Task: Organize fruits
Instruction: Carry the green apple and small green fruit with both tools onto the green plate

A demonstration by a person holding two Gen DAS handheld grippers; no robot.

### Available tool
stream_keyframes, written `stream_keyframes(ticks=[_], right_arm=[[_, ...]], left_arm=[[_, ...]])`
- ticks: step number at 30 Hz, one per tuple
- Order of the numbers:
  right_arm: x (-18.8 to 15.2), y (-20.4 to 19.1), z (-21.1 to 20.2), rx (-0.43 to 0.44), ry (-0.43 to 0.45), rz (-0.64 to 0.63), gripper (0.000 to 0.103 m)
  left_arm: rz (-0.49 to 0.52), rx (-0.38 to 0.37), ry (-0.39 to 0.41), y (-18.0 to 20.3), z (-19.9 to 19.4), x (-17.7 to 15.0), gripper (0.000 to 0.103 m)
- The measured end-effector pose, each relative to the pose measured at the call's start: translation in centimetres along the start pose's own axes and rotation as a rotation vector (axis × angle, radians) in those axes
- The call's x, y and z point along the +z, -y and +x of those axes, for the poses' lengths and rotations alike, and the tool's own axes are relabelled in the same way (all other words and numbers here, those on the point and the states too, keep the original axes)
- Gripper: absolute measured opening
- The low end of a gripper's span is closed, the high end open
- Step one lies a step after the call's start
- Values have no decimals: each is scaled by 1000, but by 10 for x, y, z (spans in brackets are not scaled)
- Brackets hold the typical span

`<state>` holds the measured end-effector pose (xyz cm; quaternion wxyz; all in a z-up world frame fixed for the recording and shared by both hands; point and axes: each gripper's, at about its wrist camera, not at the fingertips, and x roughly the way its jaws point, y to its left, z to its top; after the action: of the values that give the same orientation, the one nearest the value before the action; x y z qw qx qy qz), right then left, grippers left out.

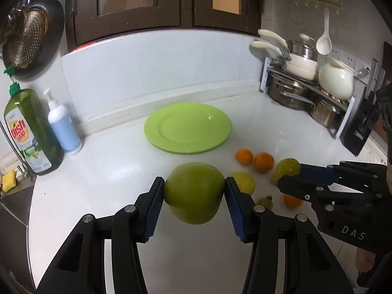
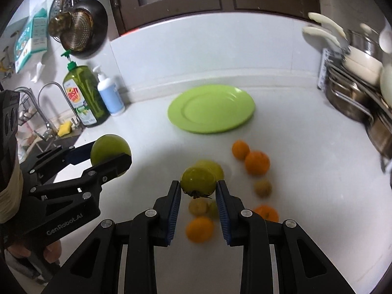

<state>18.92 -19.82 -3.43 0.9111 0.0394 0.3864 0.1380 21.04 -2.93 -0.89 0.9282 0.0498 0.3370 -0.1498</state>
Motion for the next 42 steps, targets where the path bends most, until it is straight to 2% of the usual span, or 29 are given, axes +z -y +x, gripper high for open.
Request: stream_keyframes(ticks=[13,19,25,33,37,42], right_arm=[[84,19,23,43,89,-62,30],[127,31,48,46,88,-84,30],[159,46,86,50,41,-89,30],[183,66,155,62,-72,-72,30],[190,73,190,78,-131,-50,30],[195,81,218,57,-174,-66,30]], left_arm=[[14,18,43,-3,34,67,49],[5,10,29,-13,64,101,49],[17,14,-9,-23,104,124,49],[4,2,-84,-39,169,147,49],[-13,-14,-145,-48,204,151,49],[-31,-8,-214,-59,239,147,49]])
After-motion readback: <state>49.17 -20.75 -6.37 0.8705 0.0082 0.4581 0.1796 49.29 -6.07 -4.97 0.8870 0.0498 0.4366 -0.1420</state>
